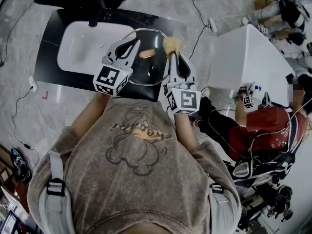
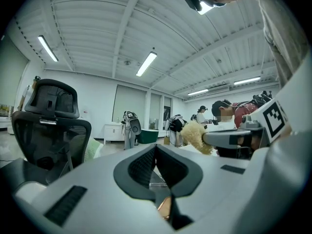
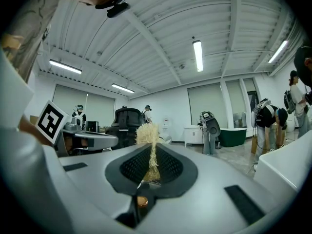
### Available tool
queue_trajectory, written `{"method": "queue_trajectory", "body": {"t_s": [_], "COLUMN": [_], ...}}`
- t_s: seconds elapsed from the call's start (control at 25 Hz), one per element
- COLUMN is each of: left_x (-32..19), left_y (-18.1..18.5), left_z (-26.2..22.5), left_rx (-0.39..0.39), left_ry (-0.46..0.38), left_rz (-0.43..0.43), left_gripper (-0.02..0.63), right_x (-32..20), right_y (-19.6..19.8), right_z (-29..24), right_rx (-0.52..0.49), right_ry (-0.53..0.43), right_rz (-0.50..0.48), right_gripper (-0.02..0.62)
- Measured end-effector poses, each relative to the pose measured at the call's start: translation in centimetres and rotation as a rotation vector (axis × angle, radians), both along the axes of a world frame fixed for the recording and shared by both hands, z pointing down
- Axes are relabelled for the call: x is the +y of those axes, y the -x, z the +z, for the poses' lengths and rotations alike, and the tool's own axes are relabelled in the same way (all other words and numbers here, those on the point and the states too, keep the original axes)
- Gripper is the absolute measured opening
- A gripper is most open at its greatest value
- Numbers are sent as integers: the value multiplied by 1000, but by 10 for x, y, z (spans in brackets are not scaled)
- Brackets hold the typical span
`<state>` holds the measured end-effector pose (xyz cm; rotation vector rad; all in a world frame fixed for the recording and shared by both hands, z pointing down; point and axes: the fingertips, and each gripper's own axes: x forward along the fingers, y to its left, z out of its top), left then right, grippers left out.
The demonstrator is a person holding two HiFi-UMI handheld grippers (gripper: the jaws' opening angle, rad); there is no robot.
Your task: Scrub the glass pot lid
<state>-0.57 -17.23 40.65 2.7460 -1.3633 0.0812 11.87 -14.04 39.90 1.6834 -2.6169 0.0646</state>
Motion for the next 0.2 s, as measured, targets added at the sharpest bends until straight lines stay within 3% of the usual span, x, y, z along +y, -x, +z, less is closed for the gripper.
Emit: {"method": "queue_trajectory", "body": {"t_s": [0.2], "left_x": [2], "left_y": [-3], "left_z": [5], "left_rx": [-4], "left_ry": [8], "left_rz": [10], "left_gripper": [18], "right_x": [1], "right_y": [2], "right_z": [5], "right_rx": [3], "right_ry": [10], "right_rz": [-3], "right_gripper": [37]}}
